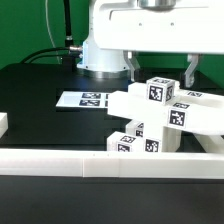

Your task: Assemble chair

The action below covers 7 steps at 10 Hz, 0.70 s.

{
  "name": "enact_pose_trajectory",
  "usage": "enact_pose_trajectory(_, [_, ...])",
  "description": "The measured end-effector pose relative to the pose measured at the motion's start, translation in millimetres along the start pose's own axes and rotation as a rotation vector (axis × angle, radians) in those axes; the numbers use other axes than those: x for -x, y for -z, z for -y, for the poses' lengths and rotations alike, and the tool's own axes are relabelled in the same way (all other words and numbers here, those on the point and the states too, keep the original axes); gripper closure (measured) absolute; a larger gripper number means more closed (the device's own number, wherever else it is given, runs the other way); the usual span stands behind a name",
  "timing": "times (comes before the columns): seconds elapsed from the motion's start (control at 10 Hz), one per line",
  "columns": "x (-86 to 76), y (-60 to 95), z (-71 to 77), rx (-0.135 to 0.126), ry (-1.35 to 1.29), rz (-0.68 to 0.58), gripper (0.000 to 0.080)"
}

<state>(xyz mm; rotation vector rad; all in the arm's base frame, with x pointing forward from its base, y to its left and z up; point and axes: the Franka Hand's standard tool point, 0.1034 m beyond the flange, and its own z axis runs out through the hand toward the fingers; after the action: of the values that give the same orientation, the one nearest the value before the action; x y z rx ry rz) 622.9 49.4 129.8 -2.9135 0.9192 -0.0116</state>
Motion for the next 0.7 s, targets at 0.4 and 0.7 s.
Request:
enact_pose_trajectory(0.4, [24.0, 10.2, -6.3, -0.022, -0.002, 0.001, 0.0151])
enact_pose_trajectory(0.7, [33.8, 13.2, -5.6, -0.026, 0.012, 0.006, 0.015])
